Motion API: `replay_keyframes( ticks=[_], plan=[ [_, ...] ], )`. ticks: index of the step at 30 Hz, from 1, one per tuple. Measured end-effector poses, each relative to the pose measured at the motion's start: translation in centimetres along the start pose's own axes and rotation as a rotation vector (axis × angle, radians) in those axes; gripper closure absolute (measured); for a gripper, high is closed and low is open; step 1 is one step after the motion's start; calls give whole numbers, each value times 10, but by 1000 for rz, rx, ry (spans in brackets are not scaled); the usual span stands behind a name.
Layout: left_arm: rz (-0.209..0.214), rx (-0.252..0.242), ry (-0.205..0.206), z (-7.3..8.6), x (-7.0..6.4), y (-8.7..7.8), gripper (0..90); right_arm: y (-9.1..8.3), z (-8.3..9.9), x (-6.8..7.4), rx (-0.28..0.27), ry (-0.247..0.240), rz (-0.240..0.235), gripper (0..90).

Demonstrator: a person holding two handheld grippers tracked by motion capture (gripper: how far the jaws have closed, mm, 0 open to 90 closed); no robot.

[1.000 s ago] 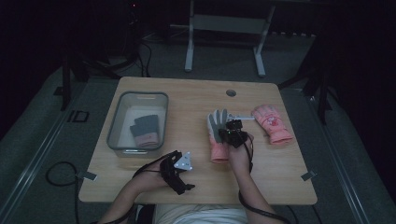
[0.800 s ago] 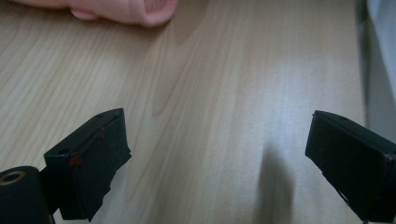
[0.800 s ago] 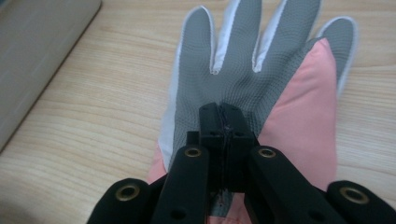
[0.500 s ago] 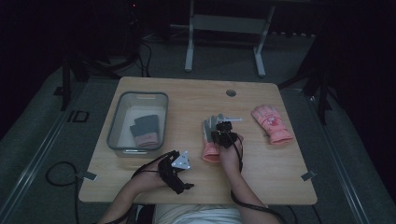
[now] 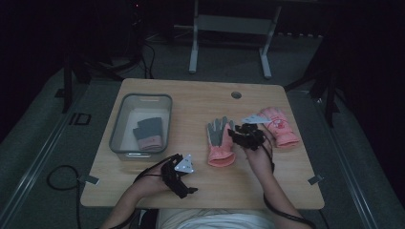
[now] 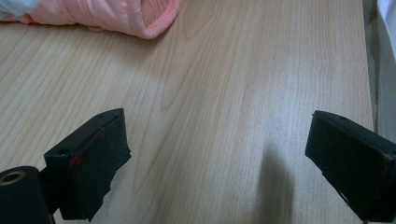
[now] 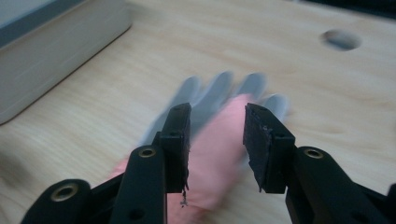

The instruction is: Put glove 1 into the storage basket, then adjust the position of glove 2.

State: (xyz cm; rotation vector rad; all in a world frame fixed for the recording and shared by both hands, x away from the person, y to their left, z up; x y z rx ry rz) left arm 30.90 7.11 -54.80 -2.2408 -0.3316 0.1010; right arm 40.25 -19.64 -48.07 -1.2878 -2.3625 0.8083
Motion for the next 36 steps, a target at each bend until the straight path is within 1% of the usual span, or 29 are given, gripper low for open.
replay_keyframes(
  ticks=[1,2,4,5,6,7,8,9,10,13,15,17,19,20,21,22,23,24,25,27,28,29,30,31,33,34,36],
  plan=[
    [1,1,0,0,0,0,55,-3,0,-6,0,-5,-4,614],
    [-1,6,1,-1,0,1,55,-8,1,-14,-3,-3,-24,614],
    [-3,10,6,-1,0,2,55,-18,3,-33,-11,6,6,606],
    [-5,11,5,-1,0,2,55,-21,5,-39,-10,10,7,592],
    [-5,11,2,-1,0,2,55,-25,6,-50,-9,9,24,587],
    [-5,9,2,-1,-1,1,55,-28,7,-56,-4,5,38,573],
    [-5,9,2,0,-1,1,56,-31,9,-66,1,-3,42,561],
    [-8,5,-1,0,-1,0,55,-35,10,-76,0,-6,54,565],
    [-9,2,-4,0,-1,0,55,-39,11,-87,6,-2,79,570],
    [-9,10,0,0,-1,0,55,-51,14,-120,-20,17,103,582],
    [-3,13,0,0,-1,0,55,-58,16,-139,-16,20,134,577],
    [-2,16,-2,0,-1,0,55,-63,18,-156,-19,27,150,559],
    [-3,15,-3,1,-1,1,55,-63,19,-171,-9,25,153,544],
    [-3,15,-3,1,-1,1,56,-63,19,-171,-9,25,153,544],
    [-5,20,-3,0,-1,1,55,-59,19,-184,5,22,154,522],
    [-5,20,-3,0,-1,1,55,-59,19,-184,5,22,154,522],
    [-5,20,-3,0,-1,1,55,-57,19,-187,12,26,153,522],
    [-8,17,-3,-1,-2,1,55,-49,19,-197,26,36,143,507],
    [-7,16,-6,-1,-2,1,55,-44,19,-201,37,46,147,513],
    [-7,17,-7,-1,-2,1,55,-33,21,-208,67,57,134,507],
    [-6,18,-8,0,-2,1,55,-27,22,-210,80,55,131,495],
    [-6,18,-8,0,-2,1,56,-27,22,-210,80,55,131,495],
    [-6,18,-8,0,-2,1,56,-21,24,-212,92,56,133,495],
    [-4,15,-7,0,-2,0,55,-10,28,-215,107,61,108,447],
    [-1,14,-9,0,-2,0,55,-1,33,-216,135,65,109,421],
    [-1,14,-9,0,-2,0,55,5,37,-216,156,56,108,405],
    [-6,11,-8,0,-2,0,56,14,44,-214,184,33,123,394]
  ],
)
Point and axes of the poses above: each handheld gripper's, and its own axes: y roughly forward along the jaws, z roughly out of its underside, x roughly to its left, the point moved 1 cm from there along y, roughly forward along the jaws, and after that the axes turned 2 degrees about x, right-handed, at the moved point
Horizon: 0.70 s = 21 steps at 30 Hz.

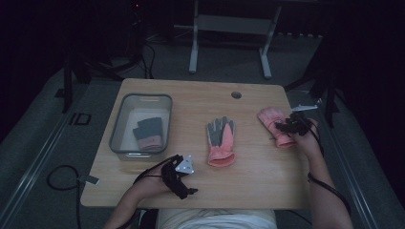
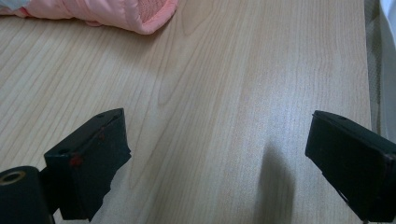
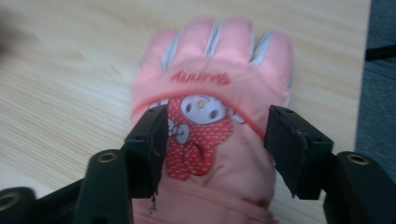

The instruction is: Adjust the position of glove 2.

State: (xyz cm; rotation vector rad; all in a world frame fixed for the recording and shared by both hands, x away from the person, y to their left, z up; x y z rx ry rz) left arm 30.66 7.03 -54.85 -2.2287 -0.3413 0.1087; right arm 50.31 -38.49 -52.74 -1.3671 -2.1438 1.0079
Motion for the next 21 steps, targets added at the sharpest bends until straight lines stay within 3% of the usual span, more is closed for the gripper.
replay_keyframes(
  ticks=[5,12,16,21],
  plan=[
    [-7,2,-8,-1,1,-2,56,7,6,4,-18,-23,22,453],
    [-12,9,5,0,0,-1,56,9,6,5,-5,1,21,575],
    [-12,11,8,0,0,0,56,9,2,14,20,-10,77,765],
    [-12,13,12,0,0,0,56,2,-9,26,51,13,141,849]
  ],
)
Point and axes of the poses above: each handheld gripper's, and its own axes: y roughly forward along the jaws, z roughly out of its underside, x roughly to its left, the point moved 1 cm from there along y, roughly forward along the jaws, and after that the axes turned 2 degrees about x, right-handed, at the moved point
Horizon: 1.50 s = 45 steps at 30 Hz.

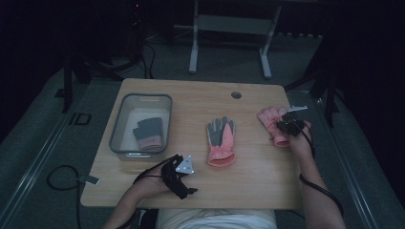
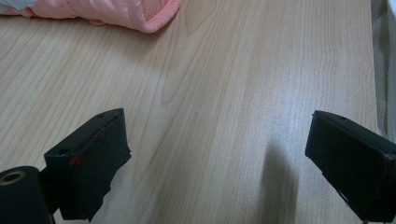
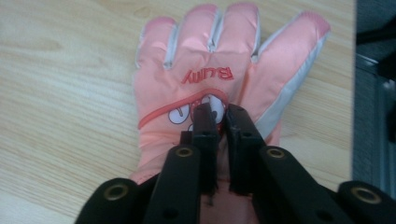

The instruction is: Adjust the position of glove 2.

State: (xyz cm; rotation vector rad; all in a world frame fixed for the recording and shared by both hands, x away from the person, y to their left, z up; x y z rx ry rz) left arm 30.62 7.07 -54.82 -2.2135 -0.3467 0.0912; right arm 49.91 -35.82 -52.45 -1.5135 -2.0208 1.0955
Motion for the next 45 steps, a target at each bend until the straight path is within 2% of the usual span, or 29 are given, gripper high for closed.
replay_keyframes(
  ticks=[2,6,11,12,13,16,20,26,31,37,38,45],
  plan=[
    [1,-1,0,0,0,0,56,-10,-5,4,-17,25,21,852],
    [3,-16,-8,0,0,-1,56,-36,-15,10,-83,109,29,853],
    [-4,0,4,0,-1,0,56,-66,-23,31,-114,144,57,853],
    [-4,-2,3,0,-1,0,56,-66,-23,31,-114,144,57,853],
    [-5,-4,4,-1,-1,0,56,-76,-23,40,-130,172,63,853],
    [-5,-1,8,-2,-2,0,56,-84,-23,53,-144,187,101,854],
    [-6,0,12,-2,-2,0,56,-92,-18,69,-150,206,92,854],
    [-6,-3,13,-2,-3,0,56,-105,-5,88,-167,264,64,853],
    [-7,-3,17,-3,-3,1,56,-96,8,101,-137,286,57,853],
    [-7,-3,19,-2,-4,1,56,-89,22,108,-124,313,58,852],
    [-7,-3,21,-2,-4,0,56,-83,30,112,-113,317,58,852],
    [-7,1,24,-2,-4,1,56,-56,46,119,-62,334,62,846]
  ],
)
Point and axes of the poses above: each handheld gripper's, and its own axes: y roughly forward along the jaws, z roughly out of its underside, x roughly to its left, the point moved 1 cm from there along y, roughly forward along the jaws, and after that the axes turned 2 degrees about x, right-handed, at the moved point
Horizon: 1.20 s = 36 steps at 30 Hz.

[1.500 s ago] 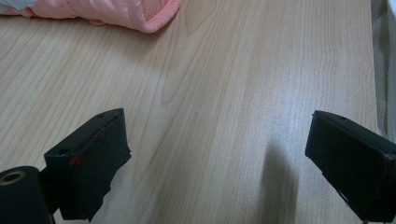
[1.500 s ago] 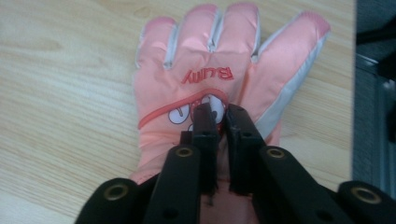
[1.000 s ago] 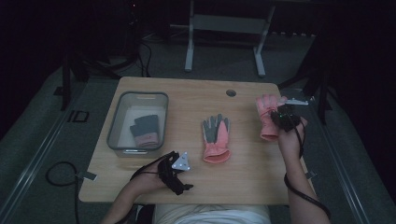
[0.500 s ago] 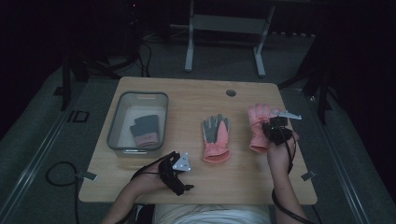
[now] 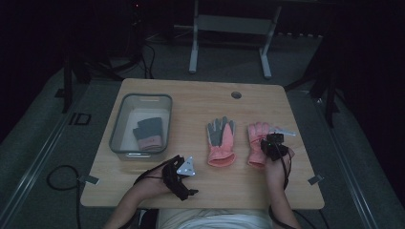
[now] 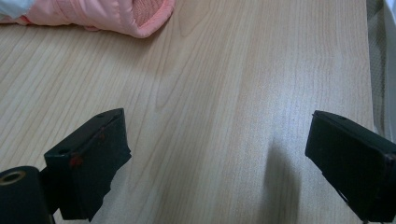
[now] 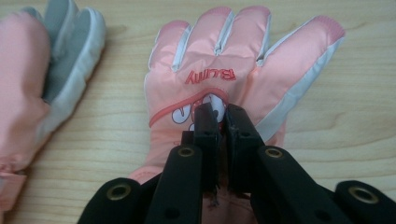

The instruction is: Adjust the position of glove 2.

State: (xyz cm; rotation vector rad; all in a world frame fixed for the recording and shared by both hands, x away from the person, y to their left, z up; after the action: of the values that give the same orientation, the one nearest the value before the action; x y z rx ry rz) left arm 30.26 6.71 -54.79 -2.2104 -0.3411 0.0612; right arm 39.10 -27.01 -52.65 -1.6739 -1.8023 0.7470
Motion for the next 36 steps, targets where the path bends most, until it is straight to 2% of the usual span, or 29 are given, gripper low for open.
replay_keyframes(
  ticks=[7,10,13,15,17,18,20,22,25,29,32,35,36],
  plan=[
    [0,3,3,0,-1,1,56,4,3,-2,-5,9,-1,812],
    [2,3,4,0,-1,1,58,4,1,-3,-8,1,-7,763],
    [5,1,-1,1,0,0,58,-2,-4,-6,-43,-13,-14,712],
    [7,5,-1,1,0,0,58,-8,-8,-9,-74,-45,-27,671],
    [9,5,-6,1,0,0,58,-13,-14,-15,-83,-86,-56,633],
    [7,3,-8,1,0,0,60,-16,-16,-18,-93,-110,-93,618],
    [9,-4,-14,1,0,0,60,-20,-21,-24,-92,-184,-124,599],
    [8,-6,-14,1,1,-1,60,-23,-26,-32,-86,-228,-207,567],
    [0,-4,-9,1,1,0,60,-23,-31,-38,-52,-298,-224,562],
    [3,-7,-10,1,1,0,60,-17,-34,-37,-13,-369,-231,534],
    [3,-4,-9,1,1,0,60,-11,-30,-36,7,-373,-248,520],
    [2,-3,-8,1,2,0,60,-6,-25,-34,15,-365,-244,516],
    [4,-3,-9,1,1,0,60,0,-17,-31,29,-385,-233,515]
  ],
)
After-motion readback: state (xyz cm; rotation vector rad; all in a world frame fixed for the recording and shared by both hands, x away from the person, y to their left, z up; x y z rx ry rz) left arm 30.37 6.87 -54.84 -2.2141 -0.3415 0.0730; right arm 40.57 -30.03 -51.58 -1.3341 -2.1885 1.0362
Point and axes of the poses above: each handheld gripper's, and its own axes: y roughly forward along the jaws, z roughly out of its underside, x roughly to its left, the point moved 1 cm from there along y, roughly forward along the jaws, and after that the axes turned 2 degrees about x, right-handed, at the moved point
